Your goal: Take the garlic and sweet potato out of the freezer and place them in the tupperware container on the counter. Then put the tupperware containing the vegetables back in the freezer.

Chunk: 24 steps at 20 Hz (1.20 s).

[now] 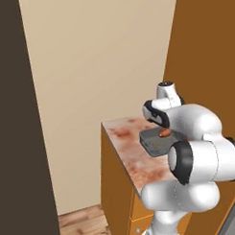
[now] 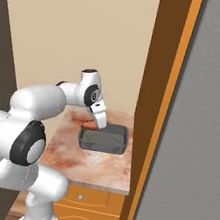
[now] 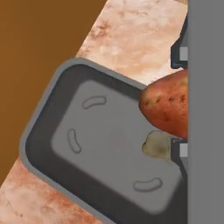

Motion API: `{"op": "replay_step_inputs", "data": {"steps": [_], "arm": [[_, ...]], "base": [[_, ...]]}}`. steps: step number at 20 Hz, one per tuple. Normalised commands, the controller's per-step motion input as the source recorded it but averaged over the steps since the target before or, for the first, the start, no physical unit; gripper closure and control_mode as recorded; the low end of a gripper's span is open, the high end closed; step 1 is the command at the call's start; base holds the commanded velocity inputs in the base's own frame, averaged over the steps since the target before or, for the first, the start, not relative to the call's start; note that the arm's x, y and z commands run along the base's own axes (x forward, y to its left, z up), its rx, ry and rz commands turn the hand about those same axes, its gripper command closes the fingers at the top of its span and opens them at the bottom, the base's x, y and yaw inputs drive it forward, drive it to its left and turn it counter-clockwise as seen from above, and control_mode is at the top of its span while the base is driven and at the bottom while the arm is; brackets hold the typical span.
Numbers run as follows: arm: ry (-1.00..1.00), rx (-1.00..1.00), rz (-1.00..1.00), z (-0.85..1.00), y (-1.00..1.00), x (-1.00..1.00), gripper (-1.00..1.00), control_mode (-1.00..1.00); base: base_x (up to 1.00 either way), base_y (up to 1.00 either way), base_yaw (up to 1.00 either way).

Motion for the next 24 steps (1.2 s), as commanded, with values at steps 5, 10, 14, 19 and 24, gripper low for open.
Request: {"op": "replay_step_inputs", "data": {"steps": [5, 10, 14, 19, 24], "arm": [[0.02, 0.0, 0.06, -0.52, 0.0, 0.29, 1.0, -1.0], [-0.05, 0.0, 0.07, -0.47, -0.05, 0.04, 1.0, -1.0], [-0.16, 0.0, 0.07, -0.4, -0.04, 0.08, 1.0, -1.0], [-0.21, 0.0, 0.05, -0.24, -0.01, 0.25, 1.0, -1.0], [-0.11, 0.01, 0.01, -0.09, -0.14, 0.39, 1.0, -1.0]], "base": [[0.0, 0.0, 0.0], [0.0, 0.0, 0.0], [0.0, 0.0, 0.0], [0.0, 0.0, 0.0], [0.0, 0.0, 0.0]]}}
